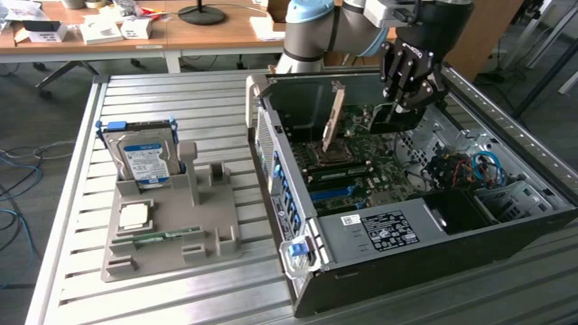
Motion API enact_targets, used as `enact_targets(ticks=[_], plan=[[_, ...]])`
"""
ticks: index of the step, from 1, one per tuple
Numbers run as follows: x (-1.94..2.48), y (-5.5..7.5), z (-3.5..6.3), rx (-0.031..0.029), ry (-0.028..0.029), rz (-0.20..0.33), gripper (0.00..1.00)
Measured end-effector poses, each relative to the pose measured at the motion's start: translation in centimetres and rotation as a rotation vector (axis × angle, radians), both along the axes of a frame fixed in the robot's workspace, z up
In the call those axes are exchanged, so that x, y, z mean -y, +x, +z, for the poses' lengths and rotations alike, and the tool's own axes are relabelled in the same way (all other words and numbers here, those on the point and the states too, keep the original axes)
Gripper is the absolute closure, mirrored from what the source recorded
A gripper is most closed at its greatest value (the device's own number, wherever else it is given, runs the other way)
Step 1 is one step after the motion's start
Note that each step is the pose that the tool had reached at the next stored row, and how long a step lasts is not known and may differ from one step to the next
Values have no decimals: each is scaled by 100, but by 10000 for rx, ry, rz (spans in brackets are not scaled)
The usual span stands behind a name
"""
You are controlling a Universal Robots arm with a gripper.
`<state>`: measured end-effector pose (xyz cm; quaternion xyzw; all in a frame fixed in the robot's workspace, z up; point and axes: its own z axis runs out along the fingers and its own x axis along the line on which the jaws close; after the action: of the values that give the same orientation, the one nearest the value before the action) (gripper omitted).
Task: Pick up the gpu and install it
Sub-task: 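Insert the gpu into the slot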
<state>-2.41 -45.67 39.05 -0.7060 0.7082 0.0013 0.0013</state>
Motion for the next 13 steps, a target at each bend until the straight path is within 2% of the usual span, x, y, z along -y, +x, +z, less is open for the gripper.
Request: enact_targets(ticks=[5,13], plan=[[0,-1,-13,-1,-1,-605,74],[0,-8,-85,0,1,-610,74]])
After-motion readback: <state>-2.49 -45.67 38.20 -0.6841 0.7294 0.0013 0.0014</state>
